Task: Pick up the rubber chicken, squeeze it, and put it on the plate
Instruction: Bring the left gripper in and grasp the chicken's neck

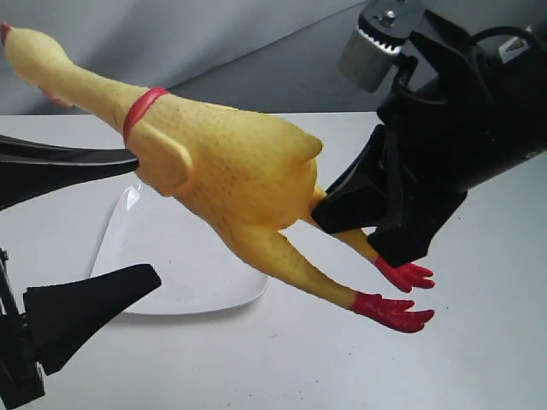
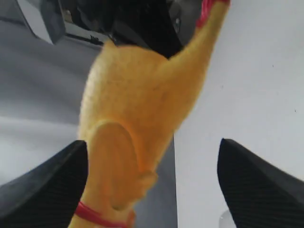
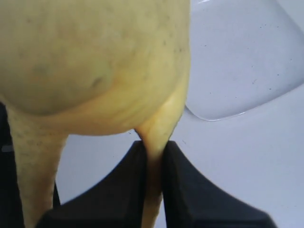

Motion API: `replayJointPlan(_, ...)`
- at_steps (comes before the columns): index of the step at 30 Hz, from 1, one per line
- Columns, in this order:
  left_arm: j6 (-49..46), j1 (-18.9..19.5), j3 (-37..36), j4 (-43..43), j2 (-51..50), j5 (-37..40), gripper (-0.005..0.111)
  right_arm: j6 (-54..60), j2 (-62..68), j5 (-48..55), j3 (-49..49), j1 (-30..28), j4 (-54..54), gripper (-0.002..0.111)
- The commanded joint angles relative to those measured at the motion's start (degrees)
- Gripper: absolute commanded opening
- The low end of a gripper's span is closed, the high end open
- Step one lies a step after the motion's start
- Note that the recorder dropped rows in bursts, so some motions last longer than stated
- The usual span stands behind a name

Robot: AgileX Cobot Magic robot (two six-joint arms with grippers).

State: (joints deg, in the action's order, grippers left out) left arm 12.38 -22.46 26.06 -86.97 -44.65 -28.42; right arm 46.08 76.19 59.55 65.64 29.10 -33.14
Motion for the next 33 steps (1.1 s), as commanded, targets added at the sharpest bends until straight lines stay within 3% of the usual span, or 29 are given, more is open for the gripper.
replayJointPlan(1, -2.93, -1.12, 0.24, 3.79, -0.20, 0.43, 0.072, 0.27, 2.32, -0.02, 0.45, 0.21, -2.48, 0.000)
replayJointPlan(16, -6.91, -1.12, 0.24, 2.63, -3.08, 6.16, 0.072, 3.63, 3.65, 2.75, 0.45, 0.21, -7.39, 0.000)
replayJointPlan(21, -11.01, -1.12, 0.24, 6.43, -4.84, 6.16, 0.072, 4.23, 3.65, 3.16, 0.45, 0.21, -7.39, 0.000)
replayJointPlan(26, -19.52, -1.12, 0.24, 18.48, -4.84, 6.16, 0.072, 4.67, 3.65, 4.15, 0.45, 0.21, -7.39, 0.000)
replayJointPlan(33, -21.48, -1.12, 0.24, 19.19, -4.84, 6.01, 0.072, 4.67, 3.65, 4.38, 0.45, 0.21, -7.39, 0.000)
